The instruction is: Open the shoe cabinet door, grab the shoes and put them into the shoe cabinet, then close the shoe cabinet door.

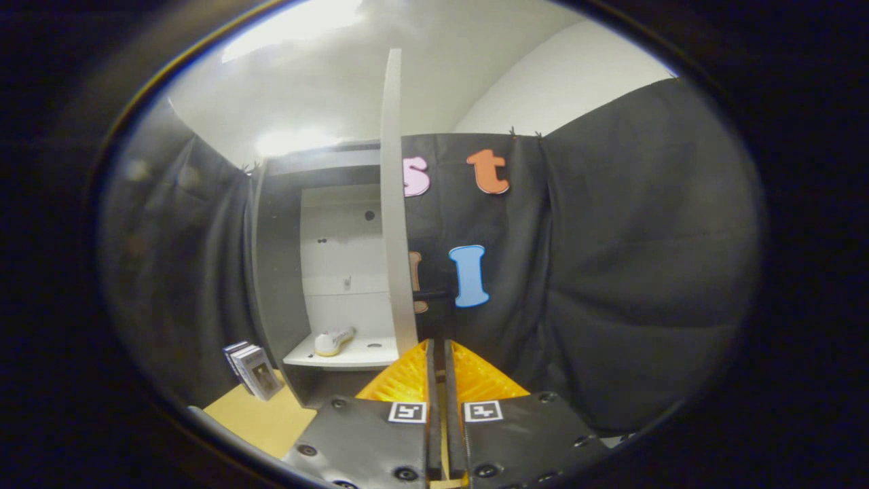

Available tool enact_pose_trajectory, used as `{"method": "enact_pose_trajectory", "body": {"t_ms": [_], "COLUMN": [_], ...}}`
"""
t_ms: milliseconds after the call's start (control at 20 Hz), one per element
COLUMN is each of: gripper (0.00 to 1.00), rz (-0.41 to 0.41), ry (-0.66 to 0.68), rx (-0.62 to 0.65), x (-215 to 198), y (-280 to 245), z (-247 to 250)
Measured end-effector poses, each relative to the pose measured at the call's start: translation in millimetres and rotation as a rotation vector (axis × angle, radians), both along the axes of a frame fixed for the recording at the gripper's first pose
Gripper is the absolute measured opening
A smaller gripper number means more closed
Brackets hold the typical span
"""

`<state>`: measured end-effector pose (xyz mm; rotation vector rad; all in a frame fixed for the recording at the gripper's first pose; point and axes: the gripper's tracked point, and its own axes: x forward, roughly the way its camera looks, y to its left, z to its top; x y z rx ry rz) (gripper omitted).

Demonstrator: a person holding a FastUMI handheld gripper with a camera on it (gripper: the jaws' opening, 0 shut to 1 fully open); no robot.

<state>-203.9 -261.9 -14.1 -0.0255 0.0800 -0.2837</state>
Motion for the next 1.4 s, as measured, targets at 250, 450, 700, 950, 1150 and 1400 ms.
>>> {"method": "enact_pose_trajectory", "body": {"t_ms": [250, 450, 700, 950, 1150, 1400], "gripper": [0.07, 0.07, 0.13, 0.30, 0.31, 0.30], "rz": [0.052, 0.139, 0.210, 0.239, 0.252, 0.230], "ry": [0.002, 0.032, 0.177, 0.379, 0.522, 0.701], "rx": [-0.040, -0.029, 0.054, 0.071, 0.093, 0.110], "x": [-13.3, -13.2, -3.5, -3.8, 3.1, -4.8], "y": [20.1, 53.2, 85.6, 98.2, 99.5, 76.0], "z": [-7.4, -34.7, -116.6, -222.1, -308.4, -417.0]}}
